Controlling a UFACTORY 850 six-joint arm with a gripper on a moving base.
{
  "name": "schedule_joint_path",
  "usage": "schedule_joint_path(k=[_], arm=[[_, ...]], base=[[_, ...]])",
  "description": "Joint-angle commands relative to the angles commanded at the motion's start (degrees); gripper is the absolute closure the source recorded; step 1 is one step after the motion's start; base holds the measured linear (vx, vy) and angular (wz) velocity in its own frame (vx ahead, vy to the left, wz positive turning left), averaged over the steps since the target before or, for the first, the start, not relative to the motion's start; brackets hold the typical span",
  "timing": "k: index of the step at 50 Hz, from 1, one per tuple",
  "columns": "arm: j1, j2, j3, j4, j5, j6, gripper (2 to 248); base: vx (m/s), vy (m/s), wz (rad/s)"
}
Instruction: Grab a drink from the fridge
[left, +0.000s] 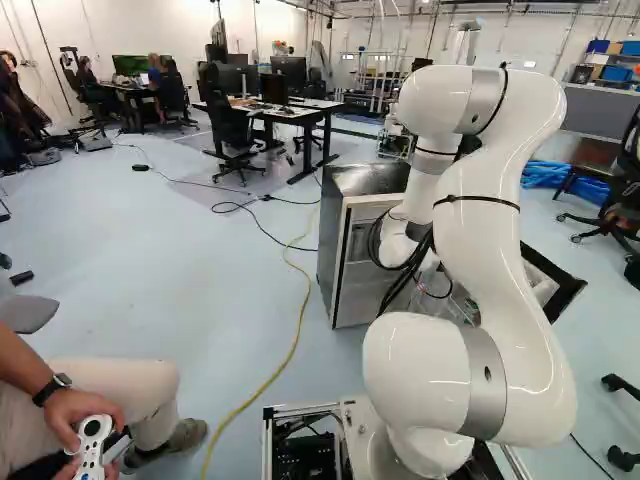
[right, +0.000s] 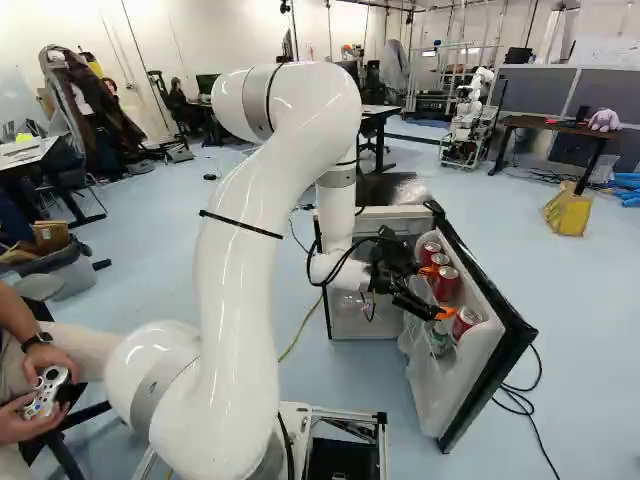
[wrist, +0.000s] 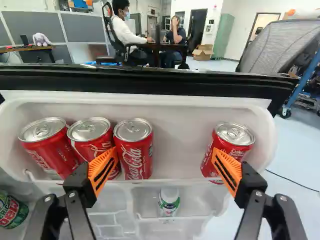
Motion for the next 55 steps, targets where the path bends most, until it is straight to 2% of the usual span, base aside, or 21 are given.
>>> schedule_joint_path(k=[37,42,43,55], arm=[[0.0,0.0,0.0,-2.9,0.0,0.0,3],[0.0,0.0,0.0,-3.1,0.0,0.0,8],[0.0,0.0,0.0,-3.1,0.0,0.0,19],[0.0,0.0,0.0,-3.1,0.0,0.0,20]], base=[[0.0,0.0,0.0],[0.0,0.0,0.0],[0.0,0.0,0.0],[0.0,0.0,0.0]])
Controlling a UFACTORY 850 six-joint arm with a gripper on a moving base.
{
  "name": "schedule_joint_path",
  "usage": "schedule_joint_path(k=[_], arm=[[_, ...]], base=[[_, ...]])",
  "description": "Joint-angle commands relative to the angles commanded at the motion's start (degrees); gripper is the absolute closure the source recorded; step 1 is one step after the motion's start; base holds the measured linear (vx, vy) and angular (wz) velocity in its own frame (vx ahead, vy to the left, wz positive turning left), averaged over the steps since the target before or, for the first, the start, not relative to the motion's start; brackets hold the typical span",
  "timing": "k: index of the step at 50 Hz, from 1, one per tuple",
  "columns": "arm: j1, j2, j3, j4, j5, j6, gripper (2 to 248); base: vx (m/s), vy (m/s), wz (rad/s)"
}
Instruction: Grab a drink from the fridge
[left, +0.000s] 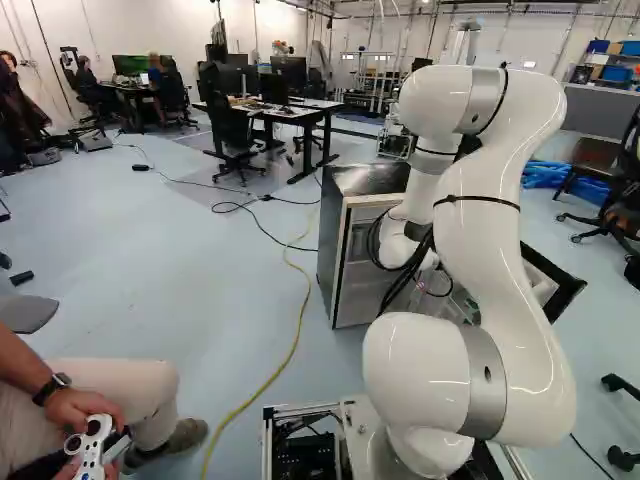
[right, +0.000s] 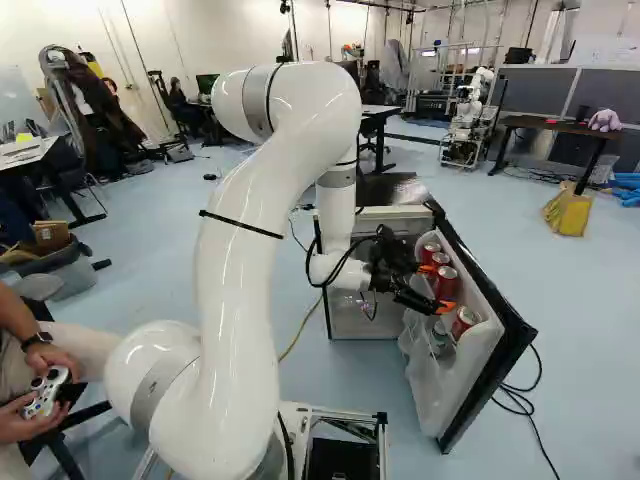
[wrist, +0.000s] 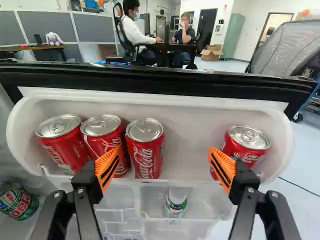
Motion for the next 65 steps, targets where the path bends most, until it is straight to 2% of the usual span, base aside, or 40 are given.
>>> schedule_joint_path(k=[3,4,8,9,29,30,35,36,40,41,45,46,50,51,56,57,61,62,65], arm=[[0.0,0.0,0.0,0.0,0.0,0.0,20],[0.0,0.0,0.0,0.0,0.0,0.0,33],[0.0,0.0,0.0,0.0,0.0,0.0,33],[0.0,0.0,0.0,0.0,0.0,0.0,46],[0.0,0.0,0.0,0.0,0.0,0.0,54],[0.0,0.0,0.0,0.0,0.0,0.0,68],[0.0,0.0,0.0,0.0,0.0,0.0,68],[0.0,0.0,0.0,0.0,0.0,0.0,80],[0.0,0.0,0.0,0.0,0.0,0.0,80],[0.0,0.0,0.0,0.0,0.0,0.0,92],[0.0,0.0,0.0,0.0,0.0,0.0,92],[0.0,0.0,0.0,0.0,0.0,0.0,104],[0.0,0.0,0.0,0.0,0.0,0.0,104],[0.0,0.0,0.0,0.0,0.0,0.0,116],[0.0,0.0,0.0,0.0,0.0,0.0,116],[0.0,0.0,0.0,0.0,0.0,0.0,128],[0.0,0.0,0.0,0.0,0.0,0.0,128],[0.0,0.0,0.0,0.0,0.0,0.0,139],[0.0,0.0,0.0,0.0,0.0,0.0,139]], base=[[0.0,0.0,0.0],[0.0,0.0,0.0],[0.0,0.0,0.0],[0.0,0.0,0.0],[0.0,0.0,0.0],[0.0,0.0,0.0],[0.0,0.0,0.0],[0.0,0.0,0.0],[0.0,0.0,0.0],[0.0,0.0,0.0],[0.0,0.0,0.0],[0.0,0.0,0.0],[0.0,0.0,0.0],[0.0,0.0,0.0],[0.0,0.0,0.0],[0.0,0.0,0.0],[0.0,0.0,0.0],[0.0,0.0,0.0],[0.0,0.0,0.0]])
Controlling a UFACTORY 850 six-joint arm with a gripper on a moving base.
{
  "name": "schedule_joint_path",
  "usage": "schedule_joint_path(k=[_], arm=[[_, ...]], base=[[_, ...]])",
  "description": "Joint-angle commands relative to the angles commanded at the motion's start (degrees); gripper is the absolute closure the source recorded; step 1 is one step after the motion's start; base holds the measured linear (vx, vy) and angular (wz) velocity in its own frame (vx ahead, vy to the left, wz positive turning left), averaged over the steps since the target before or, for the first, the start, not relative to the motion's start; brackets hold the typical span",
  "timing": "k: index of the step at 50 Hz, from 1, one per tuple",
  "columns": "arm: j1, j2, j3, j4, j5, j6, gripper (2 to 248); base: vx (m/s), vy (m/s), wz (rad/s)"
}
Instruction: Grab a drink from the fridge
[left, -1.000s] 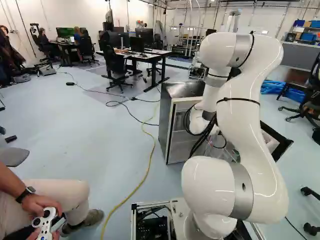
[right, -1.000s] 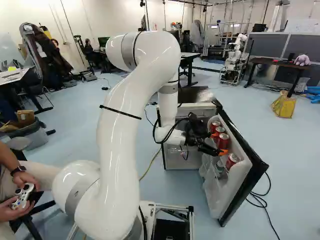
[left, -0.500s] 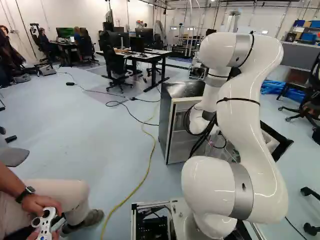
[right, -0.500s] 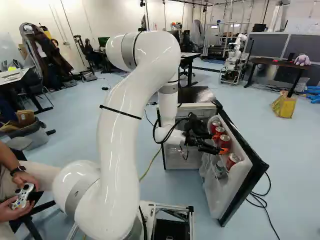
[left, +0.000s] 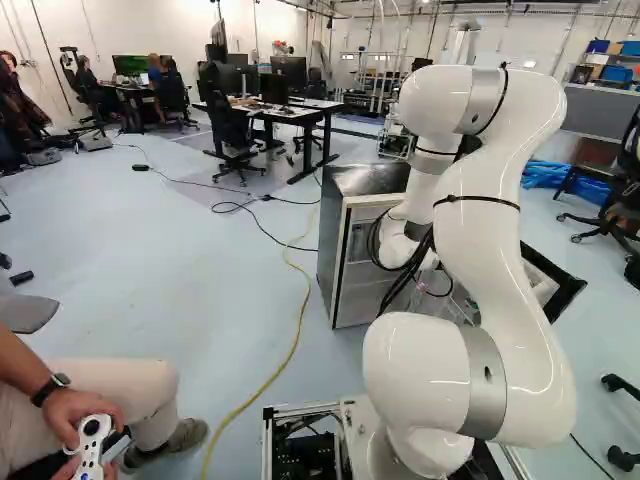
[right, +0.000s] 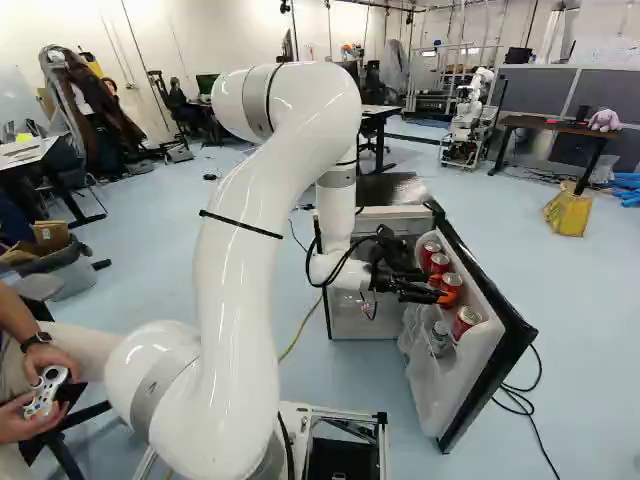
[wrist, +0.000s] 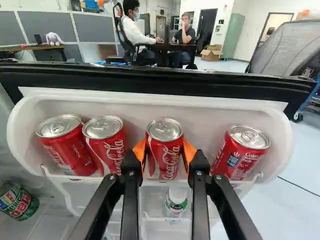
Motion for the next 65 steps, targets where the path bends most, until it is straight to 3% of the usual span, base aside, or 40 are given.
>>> schedule_joint_path(k=[18,65], arm=[[0.0,0.0,0.0,-1.5,0.0,0.0,157],[0.0,0.0,0.0,-1.5,0.0,0.0,158]], base=[[0.0,0.0,0.0],[0.0,0.0,0.0]])
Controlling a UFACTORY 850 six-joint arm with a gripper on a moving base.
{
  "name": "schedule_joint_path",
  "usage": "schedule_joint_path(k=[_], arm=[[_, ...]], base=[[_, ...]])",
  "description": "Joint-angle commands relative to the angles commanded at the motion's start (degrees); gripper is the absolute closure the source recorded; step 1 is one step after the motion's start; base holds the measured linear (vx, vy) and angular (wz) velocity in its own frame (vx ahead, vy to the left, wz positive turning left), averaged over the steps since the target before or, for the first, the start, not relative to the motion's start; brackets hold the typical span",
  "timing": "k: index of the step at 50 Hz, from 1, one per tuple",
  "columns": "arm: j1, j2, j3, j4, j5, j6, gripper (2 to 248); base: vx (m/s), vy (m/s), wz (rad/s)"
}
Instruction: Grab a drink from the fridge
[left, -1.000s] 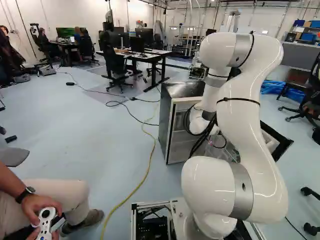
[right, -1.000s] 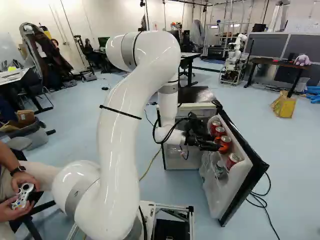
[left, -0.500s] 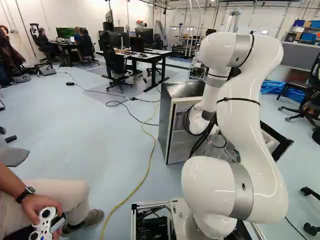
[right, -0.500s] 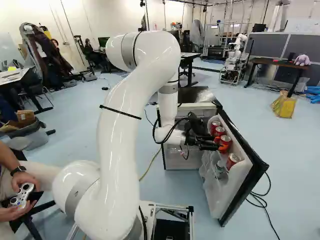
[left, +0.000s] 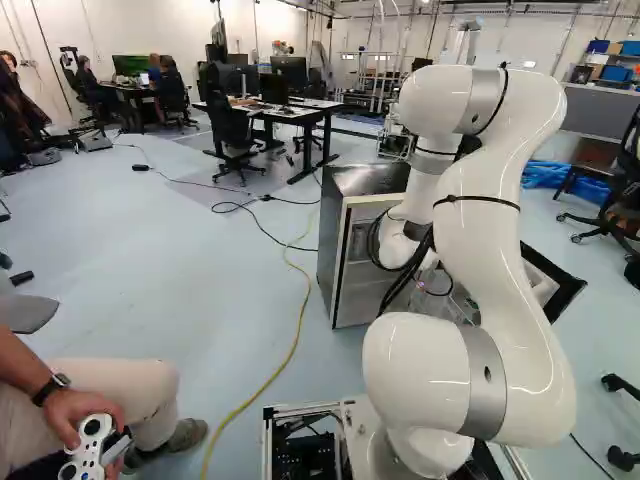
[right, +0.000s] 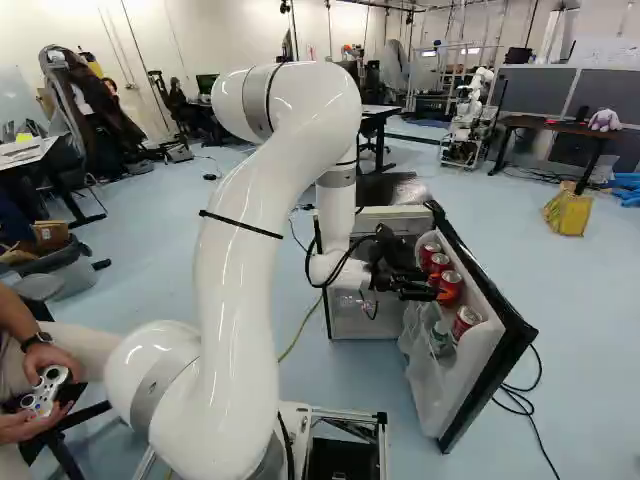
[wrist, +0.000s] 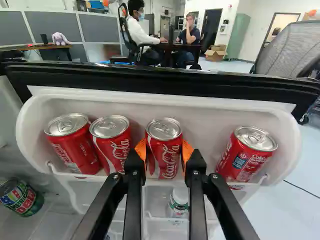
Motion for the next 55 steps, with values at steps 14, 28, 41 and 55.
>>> schedule_joint_path(k=[14,28,41,55], arm=[[0.0,0.0,0.0,0.0,0.0,0.0,169],[0.0,0.0,0.0,0.0,0.0,0.0,169],[0.0,0.3,0.1,0.0,0.0,0.0,169],[0.0,1.8,0.8,0.0,0.0,0.0,169]], base=[[0.0,0.0,0.0],[0.0,0.0,0.0],[0.0,0.0,0.0],[0.0,0.0,0.0]])
